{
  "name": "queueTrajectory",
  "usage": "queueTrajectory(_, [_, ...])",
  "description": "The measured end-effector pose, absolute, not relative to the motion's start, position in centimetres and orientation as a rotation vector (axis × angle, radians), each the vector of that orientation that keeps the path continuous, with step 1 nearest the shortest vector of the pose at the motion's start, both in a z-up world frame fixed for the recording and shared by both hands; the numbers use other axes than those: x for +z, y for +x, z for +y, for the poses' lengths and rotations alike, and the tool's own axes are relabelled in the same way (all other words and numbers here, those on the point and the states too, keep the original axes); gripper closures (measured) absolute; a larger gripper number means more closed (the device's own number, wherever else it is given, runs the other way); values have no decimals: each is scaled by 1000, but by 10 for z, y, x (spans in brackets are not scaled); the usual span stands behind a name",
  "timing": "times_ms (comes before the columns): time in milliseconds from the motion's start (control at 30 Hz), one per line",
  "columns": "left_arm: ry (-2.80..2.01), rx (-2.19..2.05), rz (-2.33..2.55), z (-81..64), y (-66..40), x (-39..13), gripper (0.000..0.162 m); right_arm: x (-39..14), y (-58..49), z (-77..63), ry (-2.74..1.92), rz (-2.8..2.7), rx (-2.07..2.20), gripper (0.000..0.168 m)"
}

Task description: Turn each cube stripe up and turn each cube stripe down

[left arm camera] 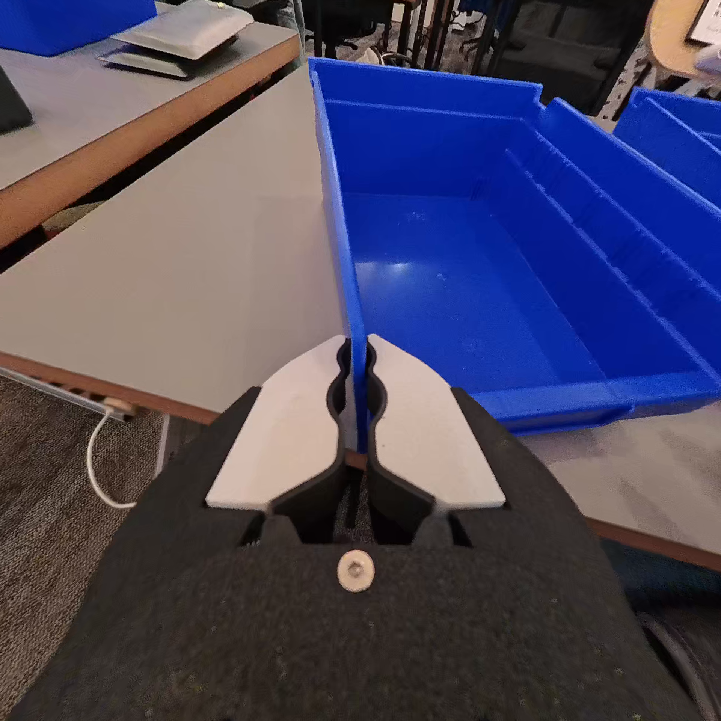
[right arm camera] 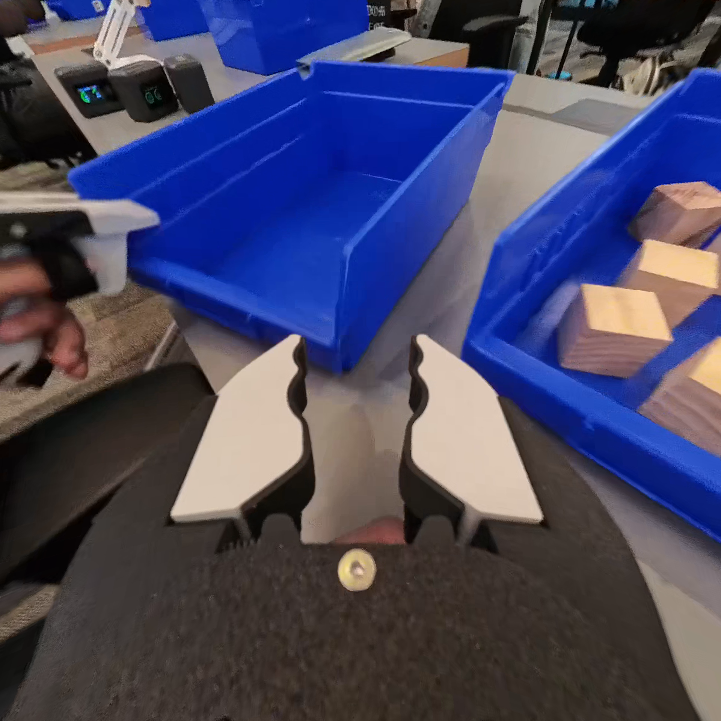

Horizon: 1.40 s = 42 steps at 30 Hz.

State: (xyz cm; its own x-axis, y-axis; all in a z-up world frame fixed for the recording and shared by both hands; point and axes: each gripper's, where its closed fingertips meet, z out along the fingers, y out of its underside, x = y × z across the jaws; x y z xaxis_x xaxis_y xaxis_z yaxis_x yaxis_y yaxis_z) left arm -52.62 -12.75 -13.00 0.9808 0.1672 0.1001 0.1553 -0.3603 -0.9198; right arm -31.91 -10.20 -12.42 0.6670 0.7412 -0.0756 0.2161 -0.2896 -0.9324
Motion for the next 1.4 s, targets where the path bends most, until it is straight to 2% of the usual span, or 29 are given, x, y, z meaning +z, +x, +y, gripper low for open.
queueTrajectory(133, [-1922, 17, -216, -145, -523, -129, 158, -136, -357, -85, -1904, -762, 641, 127])
queueTrajectory(200, [-1898, 69, -193, -151, -522, -128, 158, -138, -372, -81, -1948, -745, 706, 115])
queueTrajectory(233, [-1883, 104, -205, -154, -523, -126, 158, -137, -375, -79, -1969, -735, 705, 120])
queueTrajectory(267, [-1869, 128, -225, -158, -525, -123, 158, -135, -373, -77, -1997, -710, 678, 132])
queueTrajectory(300, [-1845, 139, -244, -161, -527, -118, 157, -128, -368, -73, -1987, -664, 639, 155])
queueTrajectory(433, [-1700, 125, -230, -169, -511, -67, 157, -83, -351, -79, -1822, -632, 559, 162])
queueTrajectory(567, [-1482, 131, -100, -155, -466, 12, 157, -14, -301, -76, -1651, -554, 459, 162])
queueTrajectory(700, [-1403, 62, 51, -111, -389, 77, 158, 53, -213, -64, -1534, -409, 322, 162])
queueTrajectory(833, [-1393, -14, 223, -64, -274, 105, 159, 88, -92, -50, -1522, -229, 187, 162])
queueTrajectory(967, [-1483, -120, 385, -16, -142, 84, 158, 76, 42, -39, -1648, -72, 11, 162])
queueTrajectory(1167, [-1709, -285, 514, 13, 28, -5, 159, -8, 211, -36, -1974, 74, -193, 163])
queueTrajectory(1300, [-1794, -272, 544, 8, 84, -69, 158, -72, 270, -33, -2076, 68, -139, 163])
queueTrajectory(1400, [-1793, -233, 570, 3, 100, -93, 157, -99, 288, -29, -2024, 37, -61, 163])
